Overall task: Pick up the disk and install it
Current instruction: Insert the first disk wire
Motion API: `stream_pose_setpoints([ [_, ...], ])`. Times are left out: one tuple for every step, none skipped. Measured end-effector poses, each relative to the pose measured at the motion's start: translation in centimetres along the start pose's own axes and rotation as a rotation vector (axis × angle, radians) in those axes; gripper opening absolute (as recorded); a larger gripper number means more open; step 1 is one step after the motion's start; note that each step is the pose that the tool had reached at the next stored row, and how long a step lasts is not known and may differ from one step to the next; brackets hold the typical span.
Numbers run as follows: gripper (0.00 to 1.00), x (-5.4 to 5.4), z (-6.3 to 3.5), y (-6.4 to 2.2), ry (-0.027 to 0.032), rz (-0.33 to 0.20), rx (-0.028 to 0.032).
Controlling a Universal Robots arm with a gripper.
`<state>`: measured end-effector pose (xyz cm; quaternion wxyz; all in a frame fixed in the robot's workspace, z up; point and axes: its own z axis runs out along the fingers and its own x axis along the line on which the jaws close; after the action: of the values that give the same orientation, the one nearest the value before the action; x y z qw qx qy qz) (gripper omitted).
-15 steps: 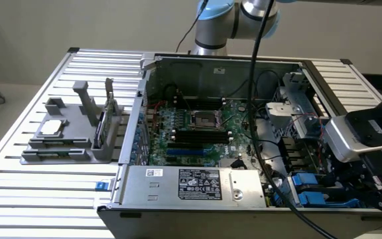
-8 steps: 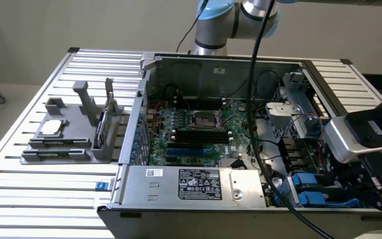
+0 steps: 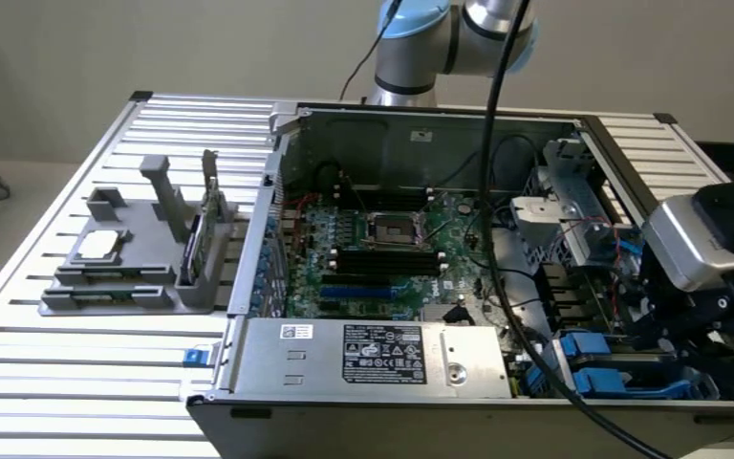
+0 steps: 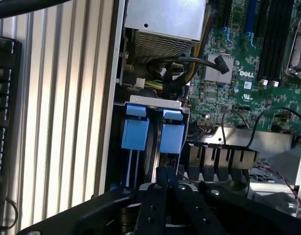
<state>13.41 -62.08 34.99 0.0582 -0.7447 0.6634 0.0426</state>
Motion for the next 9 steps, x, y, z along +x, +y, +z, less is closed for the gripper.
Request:
stream_pose_setpoints([
  [0.17, -0.03, -0.29, -0.01, -0.0008, 0.003, -0.0007],
  [0.24, -0.05, -0.52, -0.01, -0.0012, 0.006, -0.0010],
  [0.24, -0.08, -0.71, -0.02, -0.0018, 0.011, -0.0013],
  [0.31, -0.09, -0.79, -0.02, -0.0031, 0.018, -0.0011],
  [0.36, -0.09, -0.82, -0.03, -0.0041, 0.027, 0.0001],
  [0.36, -0.09, -0.83, -0.03, -0.0041, 0.040, 0.0018],
  [0.43, -0.10, -0.83, -0.03, -0.0038, 0.052, 0.0035],
  [0.43, -0.10, -0.85, -0.03, -0.0032, 0.065, 0.0052],
  [0.43, -0.10, -0.85, -0.02, -0.0029, 0.079, 0.0070],
])
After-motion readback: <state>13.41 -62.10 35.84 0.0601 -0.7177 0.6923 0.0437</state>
